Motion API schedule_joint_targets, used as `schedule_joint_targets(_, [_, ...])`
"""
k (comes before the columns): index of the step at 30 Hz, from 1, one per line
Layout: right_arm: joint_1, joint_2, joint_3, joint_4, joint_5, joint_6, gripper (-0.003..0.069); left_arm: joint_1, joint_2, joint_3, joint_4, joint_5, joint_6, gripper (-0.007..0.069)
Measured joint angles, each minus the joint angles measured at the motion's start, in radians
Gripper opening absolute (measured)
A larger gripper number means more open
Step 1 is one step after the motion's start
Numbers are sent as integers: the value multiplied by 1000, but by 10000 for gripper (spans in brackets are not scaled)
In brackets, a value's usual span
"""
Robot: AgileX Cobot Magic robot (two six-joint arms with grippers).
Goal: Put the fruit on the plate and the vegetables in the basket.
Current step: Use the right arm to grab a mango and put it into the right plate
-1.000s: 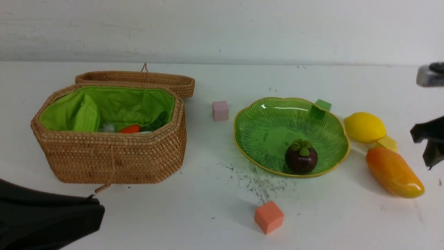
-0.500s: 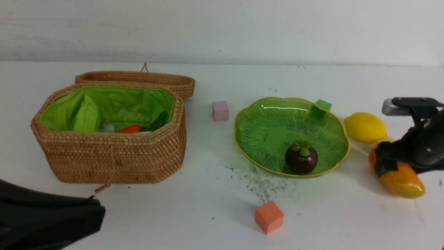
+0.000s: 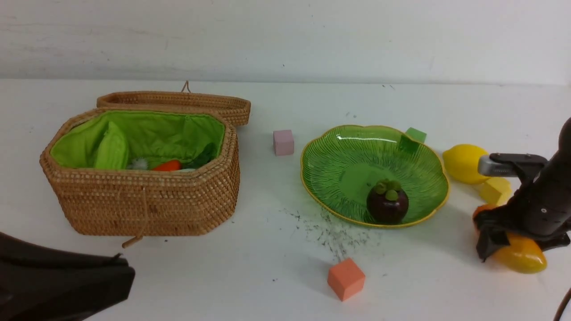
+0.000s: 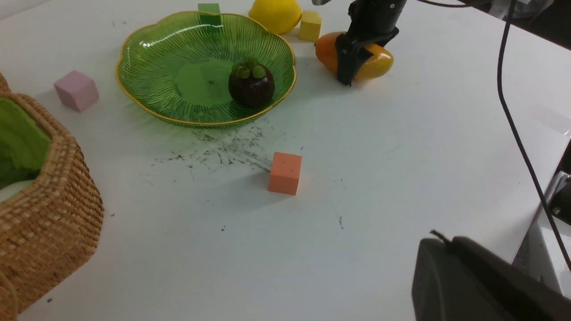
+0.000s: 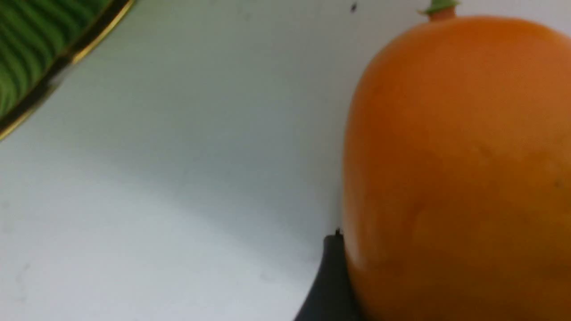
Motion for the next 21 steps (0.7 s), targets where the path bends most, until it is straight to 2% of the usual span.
schedule_joint_targets(3, [18, -84, 0, 72, 27, 3, 573, 0, 0, 0, 4, -9, 0, -9])
schedule_joint_targets(6, [61, -175, 0, 170, -19, -27, 573, 0, 0, 0, 22, -43, 0, -9])
schedule_joint_targets(9, [183, -241, 0, 377, -219, -179, 573, 0, 0, 0, 35, -131, 0, -9])
schedule_joint_targets(12, [252, -228, 0, 474, -333, -278, 573, 0, 0, 0, 35, -171, 0, -9])
schedule_joint_targets(13, [301, -192, 0, 552, -440, -359, 573, 0, 0, 0, 35, -190, 0, -9])
schedule_joint_targets(16, [367, -108, -19, 655, -573, -496, 573, 0, 4, 0, 36, -196, 0, -9])
schedule_joint_targets(19, [397, -17, -59, 732, -626, -586, 573, 0, 15, 0, 35, -191, 0, -9])
schedule_joint_targets(21, [404, 20, -80, 757, -636, -623, 602, 0, 20, 0, 35, -177, 0, -9])
